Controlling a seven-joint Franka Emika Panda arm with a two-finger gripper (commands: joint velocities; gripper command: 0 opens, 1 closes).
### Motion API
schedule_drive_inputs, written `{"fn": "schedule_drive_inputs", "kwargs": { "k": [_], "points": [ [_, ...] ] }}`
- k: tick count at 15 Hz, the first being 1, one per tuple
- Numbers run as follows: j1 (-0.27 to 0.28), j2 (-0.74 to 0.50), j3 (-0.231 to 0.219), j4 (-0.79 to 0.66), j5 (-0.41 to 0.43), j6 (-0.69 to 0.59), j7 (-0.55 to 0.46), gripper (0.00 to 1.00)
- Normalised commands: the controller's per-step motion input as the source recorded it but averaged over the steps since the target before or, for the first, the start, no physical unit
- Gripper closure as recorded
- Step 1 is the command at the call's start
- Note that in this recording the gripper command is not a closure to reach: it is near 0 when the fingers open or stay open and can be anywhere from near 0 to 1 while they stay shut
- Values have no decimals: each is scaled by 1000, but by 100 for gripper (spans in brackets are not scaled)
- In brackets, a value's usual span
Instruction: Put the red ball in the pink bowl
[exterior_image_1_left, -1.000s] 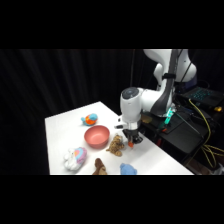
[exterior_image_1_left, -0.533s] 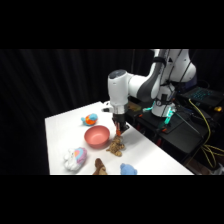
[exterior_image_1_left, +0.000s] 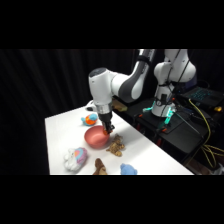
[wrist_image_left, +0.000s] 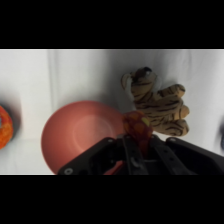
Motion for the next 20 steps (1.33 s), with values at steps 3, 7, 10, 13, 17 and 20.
{"fn": "schedule_drive_inputs", "kwargs": {
  "k": [3, 7, 10, 13, 17, 20],
  "points": [
    [-101, 331, -41, 514, 34, -289, -109, 34],
    [-49, 221, -8, 354, 72, -241, -80, 34],
    [-2, -6, 20, 140, 88, -197, -53, 0],
    [17, -284, 29, -132, 80, -96, -54, 0],
    [-14, -537, 47, -400, 134, -70, -122, 0],
    [-23, -589, 12, -430, 109, -51, -136, 0]
  ]
}}
